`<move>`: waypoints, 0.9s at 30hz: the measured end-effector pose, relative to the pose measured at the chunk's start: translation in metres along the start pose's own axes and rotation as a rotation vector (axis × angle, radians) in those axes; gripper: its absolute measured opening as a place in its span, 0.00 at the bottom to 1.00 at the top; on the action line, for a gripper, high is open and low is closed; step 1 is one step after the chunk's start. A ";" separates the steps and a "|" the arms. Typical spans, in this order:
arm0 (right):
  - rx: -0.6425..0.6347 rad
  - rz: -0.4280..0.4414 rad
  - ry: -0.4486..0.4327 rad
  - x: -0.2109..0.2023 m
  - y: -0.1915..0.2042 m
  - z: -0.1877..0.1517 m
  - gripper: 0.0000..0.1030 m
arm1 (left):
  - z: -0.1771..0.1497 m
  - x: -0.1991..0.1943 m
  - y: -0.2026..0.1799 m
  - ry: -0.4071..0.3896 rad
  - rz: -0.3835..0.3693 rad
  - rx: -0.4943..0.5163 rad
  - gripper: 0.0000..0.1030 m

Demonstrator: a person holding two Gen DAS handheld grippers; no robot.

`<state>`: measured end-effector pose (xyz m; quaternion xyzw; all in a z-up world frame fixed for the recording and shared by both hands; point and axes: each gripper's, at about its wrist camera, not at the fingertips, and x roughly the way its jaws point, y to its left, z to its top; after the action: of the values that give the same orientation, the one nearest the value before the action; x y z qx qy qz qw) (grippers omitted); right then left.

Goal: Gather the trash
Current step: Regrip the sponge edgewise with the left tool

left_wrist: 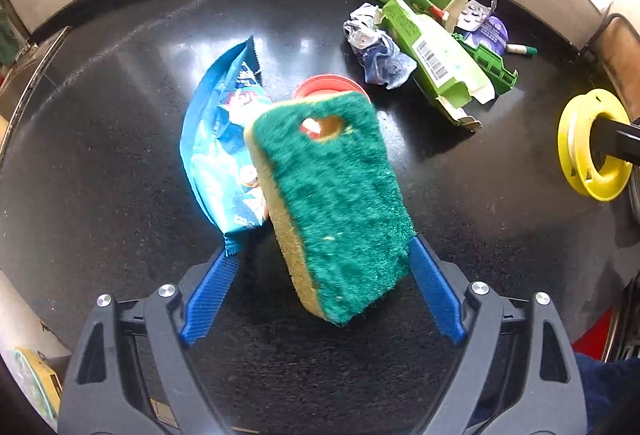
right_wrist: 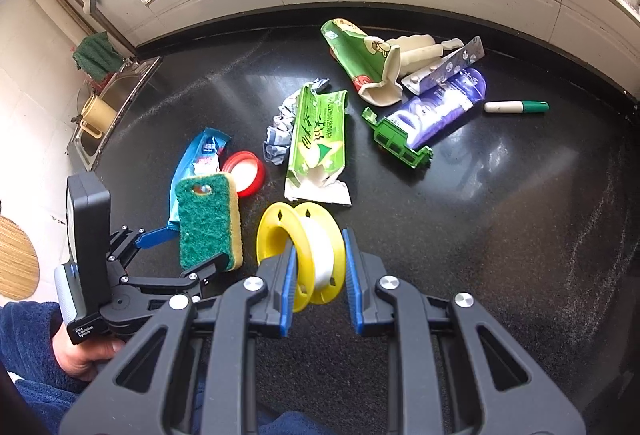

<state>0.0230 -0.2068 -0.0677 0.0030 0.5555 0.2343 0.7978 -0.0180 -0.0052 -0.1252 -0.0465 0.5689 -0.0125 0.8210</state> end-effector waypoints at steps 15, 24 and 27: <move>-0.039 0.001 0.013 -0.001 -0.003 -0.004 0.22 | -0.007 -0.022 -0.011 -0.042 -0.114 -0.024 0.23; -0.084 0.047 0.003 0.006 0.024 0.012 0.22 | -0.003 -0.065 0.008 -0.128 -0.046 -0.026 0.23; -0.138 0.076 0.008 0.013 0.052 0.022 0.22 | -0.010 -0.079 0.035 -0.153 -0.001 -0.072 0.23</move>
<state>0.0266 -0.1495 -0.0571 -0.0317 0.5407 0.3022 0.7844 -0.0562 0.0348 -0.0577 -0.0771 0.5044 0.0110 0.8599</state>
